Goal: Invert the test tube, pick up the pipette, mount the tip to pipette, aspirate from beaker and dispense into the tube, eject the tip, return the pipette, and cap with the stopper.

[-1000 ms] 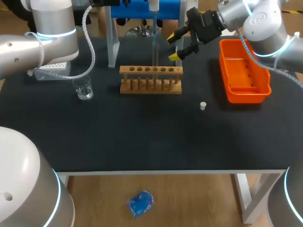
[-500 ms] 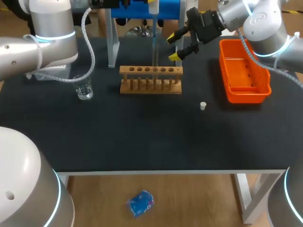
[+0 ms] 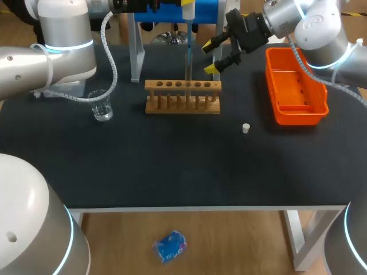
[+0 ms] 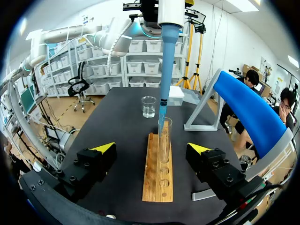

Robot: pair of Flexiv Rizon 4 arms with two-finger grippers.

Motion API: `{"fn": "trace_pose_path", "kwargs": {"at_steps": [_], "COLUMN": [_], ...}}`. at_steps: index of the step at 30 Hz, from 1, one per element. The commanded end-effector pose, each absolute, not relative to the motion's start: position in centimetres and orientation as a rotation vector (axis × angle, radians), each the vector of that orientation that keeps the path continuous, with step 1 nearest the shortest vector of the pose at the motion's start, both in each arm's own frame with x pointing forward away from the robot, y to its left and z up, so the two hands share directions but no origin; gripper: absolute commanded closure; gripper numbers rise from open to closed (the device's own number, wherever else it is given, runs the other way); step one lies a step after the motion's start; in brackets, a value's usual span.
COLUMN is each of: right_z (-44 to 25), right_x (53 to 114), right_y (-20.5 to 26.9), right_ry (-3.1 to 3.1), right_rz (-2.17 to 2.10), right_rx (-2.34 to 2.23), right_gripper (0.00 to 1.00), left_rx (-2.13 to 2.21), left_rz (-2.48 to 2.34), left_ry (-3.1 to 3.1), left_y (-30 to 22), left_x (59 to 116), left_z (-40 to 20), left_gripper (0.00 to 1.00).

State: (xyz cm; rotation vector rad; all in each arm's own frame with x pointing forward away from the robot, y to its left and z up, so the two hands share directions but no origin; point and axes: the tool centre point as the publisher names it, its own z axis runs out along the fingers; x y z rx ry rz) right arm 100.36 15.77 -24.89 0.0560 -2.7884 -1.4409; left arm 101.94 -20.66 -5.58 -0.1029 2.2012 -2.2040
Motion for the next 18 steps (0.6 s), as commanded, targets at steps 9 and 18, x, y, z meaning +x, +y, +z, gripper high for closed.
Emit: {"fn": "trace_pose_path", "kwargs": {"at_steps": [9,18], "right_z": [-24.88,-24.88], "right_x": [100.39,100.39], "right_y": [15.73,15.73], "right_ry": [-2.789,-2.789], "right_rz": [-1.438,-1.438], "right_rx": [0.057,0.057], "right_gripper": [0.00,0.00], "left_rx": [-0.113,-0.102], "left_rz": [-2.202,-2.179], "left_ry": [2.206,2.210], "left_y": [-20.78,-20.50], "left_x": [102.15,102.81], "left_z": [-5.73,-5.31], "left_gripper": [1.00,1.00]}}
